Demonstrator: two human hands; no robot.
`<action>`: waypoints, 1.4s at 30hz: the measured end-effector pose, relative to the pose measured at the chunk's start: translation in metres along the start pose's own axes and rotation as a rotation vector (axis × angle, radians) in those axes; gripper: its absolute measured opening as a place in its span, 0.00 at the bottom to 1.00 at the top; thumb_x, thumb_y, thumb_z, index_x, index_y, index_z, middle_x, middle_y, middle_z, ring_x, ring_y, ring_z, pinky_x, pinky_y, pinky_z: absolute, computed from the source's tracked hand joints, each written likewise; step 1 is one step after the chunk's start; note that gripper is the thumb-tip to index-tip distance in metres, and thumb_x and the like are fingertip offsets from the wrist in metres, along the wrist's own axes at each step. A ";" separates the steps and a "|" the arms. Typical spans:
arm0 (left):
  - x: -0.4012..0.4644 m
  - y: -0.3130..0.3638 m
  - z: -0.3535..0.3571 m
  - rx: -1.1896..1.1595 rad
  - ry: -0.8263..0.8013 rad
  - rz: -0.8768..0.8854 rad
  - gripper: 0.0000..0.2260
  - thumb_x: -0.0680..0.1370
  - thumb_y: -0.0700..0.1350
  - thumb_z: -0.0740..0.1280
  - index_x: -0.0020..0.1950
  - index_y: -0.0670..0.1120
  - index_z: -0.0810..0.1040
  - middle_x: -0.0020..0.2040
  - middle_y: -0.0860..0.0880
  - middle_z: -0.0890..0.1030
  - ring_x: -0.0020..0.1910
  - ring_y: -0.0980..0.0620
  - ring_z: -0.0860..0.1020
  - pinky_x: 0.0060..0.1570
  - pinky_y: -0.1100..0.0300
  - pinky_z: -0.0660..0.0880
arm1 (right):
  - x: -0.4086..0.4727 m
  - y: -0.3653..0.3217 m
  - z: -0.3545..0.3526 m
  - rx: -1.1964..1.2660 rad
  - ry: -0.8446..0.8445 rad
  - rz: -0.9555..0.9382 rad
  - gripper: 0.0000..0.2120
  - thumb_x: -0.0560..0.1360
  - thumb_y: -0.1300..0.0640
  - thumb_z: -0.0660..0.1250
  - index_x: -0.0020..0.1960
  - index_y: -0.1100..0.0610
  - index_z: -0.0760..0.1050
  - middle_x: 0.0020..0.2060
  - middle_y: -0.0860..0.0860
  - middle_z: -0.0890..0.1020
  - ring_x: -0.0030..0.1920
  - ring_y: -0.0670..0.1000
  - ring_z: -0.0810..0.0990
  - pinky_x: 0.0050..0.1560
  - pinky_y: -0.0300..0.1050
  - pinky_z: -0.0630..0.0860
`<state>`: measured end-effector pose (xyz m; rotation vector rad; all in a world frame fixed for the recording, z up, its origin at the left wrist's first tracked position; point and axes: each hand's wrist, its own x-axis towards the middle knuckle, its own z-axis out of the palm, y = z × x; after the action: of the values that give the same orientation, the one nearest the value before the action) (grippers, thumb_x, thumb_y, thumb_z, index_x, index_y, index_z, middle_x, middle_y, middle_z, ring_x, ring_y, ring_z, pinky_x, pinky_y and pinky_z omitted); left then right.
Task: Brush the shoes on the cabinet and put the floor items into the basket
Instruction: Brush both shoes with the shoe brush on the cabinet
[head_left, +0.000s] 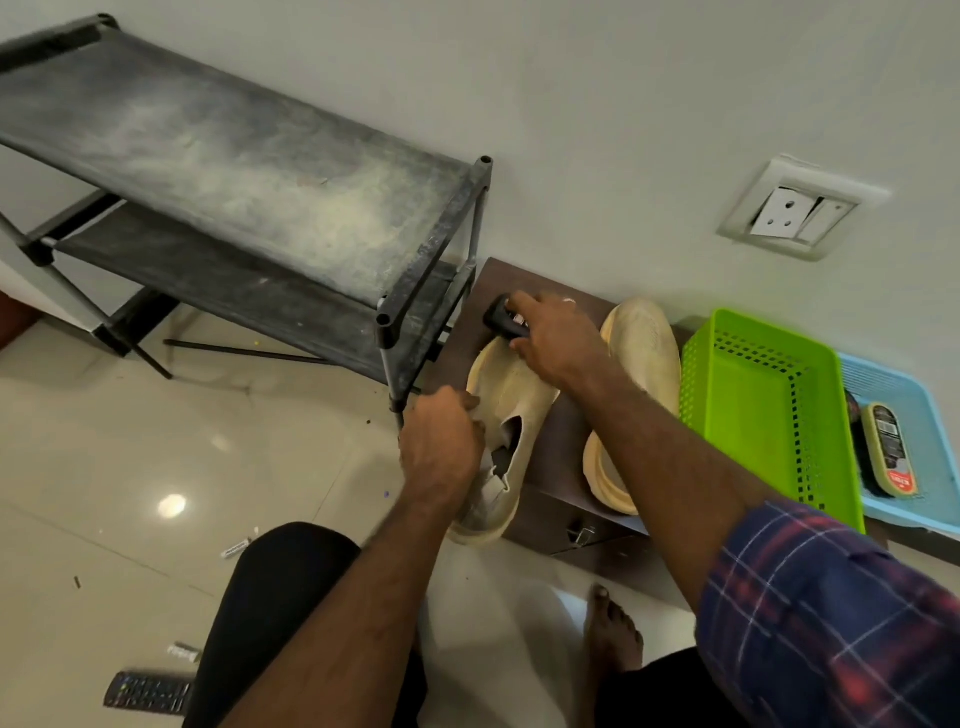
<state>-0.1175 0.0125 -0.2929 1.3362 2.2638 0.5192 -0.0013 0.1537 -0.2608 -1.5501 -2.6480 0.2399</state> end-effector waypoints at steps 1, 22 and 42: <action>0.000 0.001 0.001 -0.001 0.014 -0.013 0.13 0.79 0.46 0.70 0.64 0.50 0.82 0.57 0.47 0.83 0.54 0.47 0.80 0.50 0.56 0.75 | 0.002 -0.001 0.001 -0.020 0.037 0.006 0.20 0.75 0.52 0.70 0.65 0.48 0.69 0.57 0.55 0.78 0.57 0.60 0.76 0.53 0.54 0.76; 0.005 0.003 0.002 -0.113 0.084 -0.062 0.08 0.78 0.40 0.69 0.55 0.47 0.86 0.47 0.46 0.84 0.41 0.49 0.78 0.41 0.58 0.74 | -0.026 0.033 -0.051 0.086 -0.207 -0.325 0.24 0.73 0.55 0.74 0.68 0.49 0.73 0.64 0.51 0.76 0.64 0.53 0.73 0.65 0.51 0.70; 0.005 0.001 0.004 -0.195 0.080 -0.079 0.08 0.76 0.41 0.72 0.55 0.47 0.86 0.50 0.48 0.85 0.44 0.51 0.79 0.44 0.58 0.77 | -0.022 0.035 -0.019 0.043 -0.429 -0.500 0.26 0.72 0.59 0.74 0.69 0.50 0.74 0.70 0.51 0.72 0.70 0.54 0.69 0.71 0.52 0.67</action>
<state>-0.1167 0.0181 -0.2965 1.1448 2.2529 0.7563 0.0422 0.1539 -0.2472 -0.8454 -3.2126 0.6474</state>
